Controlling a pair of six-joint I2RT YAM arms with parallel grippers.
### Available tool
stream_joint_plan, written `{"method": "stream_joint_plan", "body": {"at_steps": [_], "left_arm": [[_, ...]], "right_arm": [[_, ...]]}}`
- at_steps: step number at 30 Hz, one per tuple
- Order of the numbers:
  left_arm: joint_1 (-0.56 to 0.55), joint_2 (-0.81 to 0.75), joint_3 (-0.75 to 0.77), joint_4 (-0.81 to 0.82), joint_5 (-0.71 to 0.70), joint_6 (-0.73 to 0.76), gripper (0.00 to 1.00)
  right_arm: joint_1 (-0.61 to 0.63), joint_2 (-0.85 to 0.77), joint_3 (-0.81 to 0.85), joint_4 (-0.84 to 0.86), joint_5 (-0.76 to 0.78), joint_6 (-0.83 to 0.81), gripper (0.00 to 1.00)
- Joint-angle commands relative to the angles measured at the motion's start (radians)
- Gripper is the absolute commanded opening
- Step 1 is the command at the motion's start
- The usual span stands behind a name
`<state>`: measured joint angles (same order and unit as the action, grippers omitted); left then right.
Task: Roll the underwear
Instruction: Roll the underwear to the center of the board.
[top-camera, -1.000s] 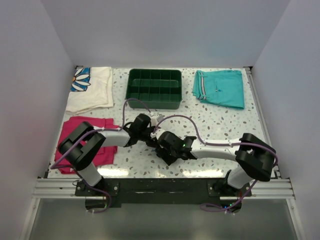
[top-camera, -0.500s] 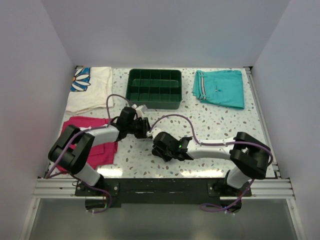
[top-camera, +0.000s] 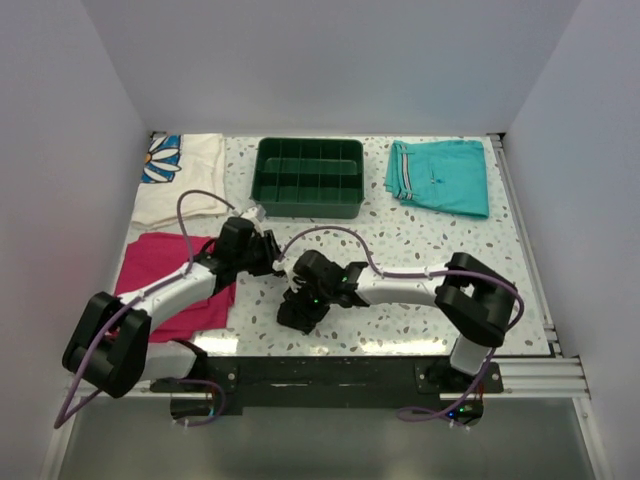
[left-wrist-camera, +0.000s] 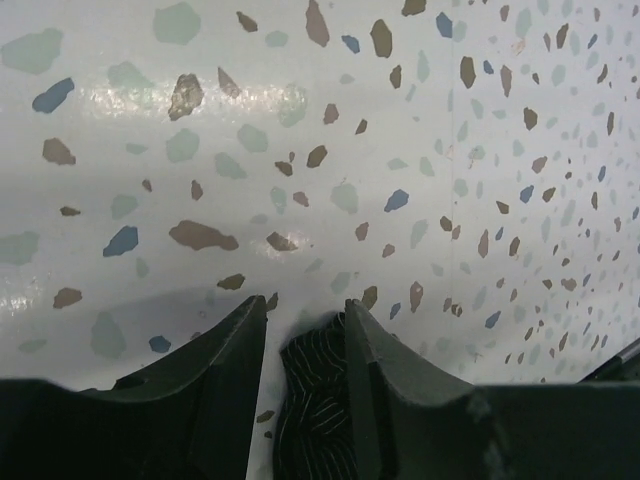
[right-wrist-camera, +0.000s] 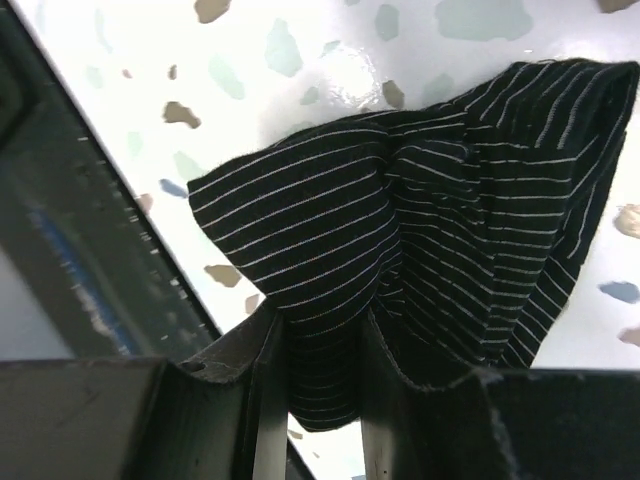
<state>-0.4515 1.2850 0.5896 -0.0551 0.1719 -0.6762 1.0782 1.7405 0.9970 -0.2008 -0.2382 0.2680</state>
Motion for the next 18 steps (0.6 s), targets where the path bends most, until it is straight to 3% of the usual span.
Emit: {"method": "stream_joint_plan", "body": {"at_steps": [1, 10, 13, 18], "left_arm": [[0.005, -0.046, -0.039, -0.040, -0.061, -0.036, 0.42], [0.005, -0.108, -0.083, -0.042, -0.084, -0.059, 0.43], [0.005, -0.154, -0.096, -0.037, -0.094, -0.057, 0.43], [0.005, -0.205, -0.117, 0.024, -0.009, -0.028, 0.44]], "right_arm": [[-0.084, 0.010, -0.010, 0.056, -0.265, 0.080, 0.16], [-0.179, 0.050, 0.006, 0.055, -0.404, 0.122, 0.15], [-0.231, 0.076, -0.037, 0.131, -0.463, 0.183, 0.13], [-0.274, 0.120, -0.058, 0.170, -0.483, 0.244, 0.11]]}}
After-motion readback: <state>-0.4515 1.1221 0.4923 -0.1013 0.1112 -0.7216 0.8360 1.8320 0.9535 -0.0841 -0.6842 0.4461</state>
